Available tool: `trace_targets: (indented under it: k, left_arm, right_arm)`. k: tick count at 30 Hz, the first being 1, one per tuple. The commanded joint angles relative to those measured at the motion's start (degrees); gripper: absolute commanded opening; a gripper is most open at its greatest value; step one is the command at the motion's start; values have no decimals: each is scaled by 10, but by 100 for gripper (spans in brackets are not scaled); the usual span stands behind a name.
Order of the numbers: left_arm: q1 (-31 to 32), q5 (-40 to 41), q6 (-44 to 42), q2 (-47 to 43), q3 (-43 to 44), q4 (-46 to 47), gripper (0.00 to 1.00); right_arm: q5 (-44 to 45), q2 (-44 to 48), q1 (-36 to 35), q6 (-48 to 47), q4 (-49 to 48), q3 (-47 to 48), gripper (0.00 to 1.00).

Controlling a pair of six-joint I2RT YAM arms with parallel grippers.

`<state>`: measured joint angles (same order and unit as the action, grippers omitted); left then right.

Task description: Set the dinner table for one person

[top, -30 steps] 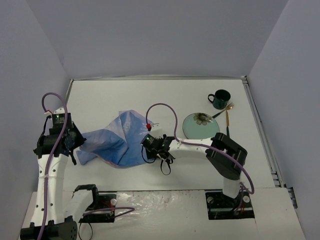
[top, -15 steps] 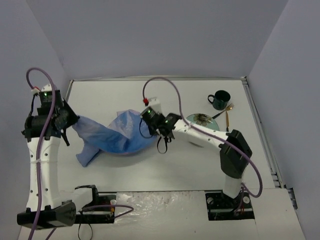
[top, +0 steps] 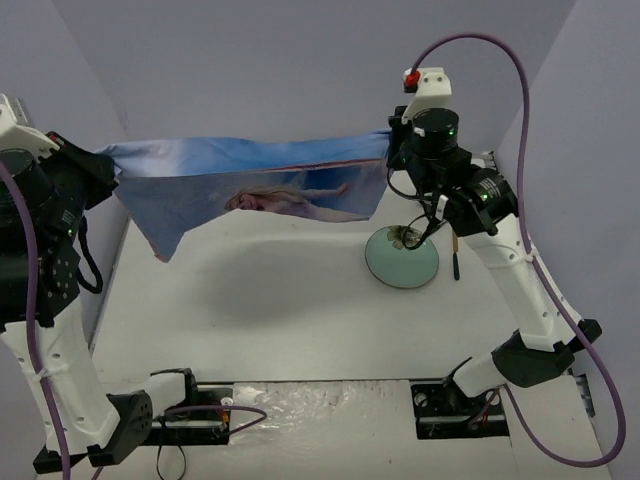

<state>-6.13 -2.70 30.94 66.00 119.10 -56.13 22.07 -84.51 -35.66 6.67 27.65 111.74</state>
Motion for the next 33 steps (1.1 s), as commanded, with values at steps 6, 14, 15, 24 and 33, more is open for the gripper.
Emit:
trace_targets:
  k: [6,14,15,24,33]
  left_arm:
    - [3,20,62,-83,-140,8,0]
    - [2,38,58,-54,-190,3,0]
    - [2,43,54,-39,-190,9,0]
    - [-31,26,40,93,-97,57,0]
    - [-75,-38,-19,87,-5,169,0]
  right_arm:
    - [6,23,45,-69,5,-12,0]
    - [-95,-107,59,-93,8,81,0]
    - [-124,-134,60,-96,8,114,0]
    - [-256,-377,58,-130,-10,396,0]
    - [-337,-251,66,-150,-423,157,0]
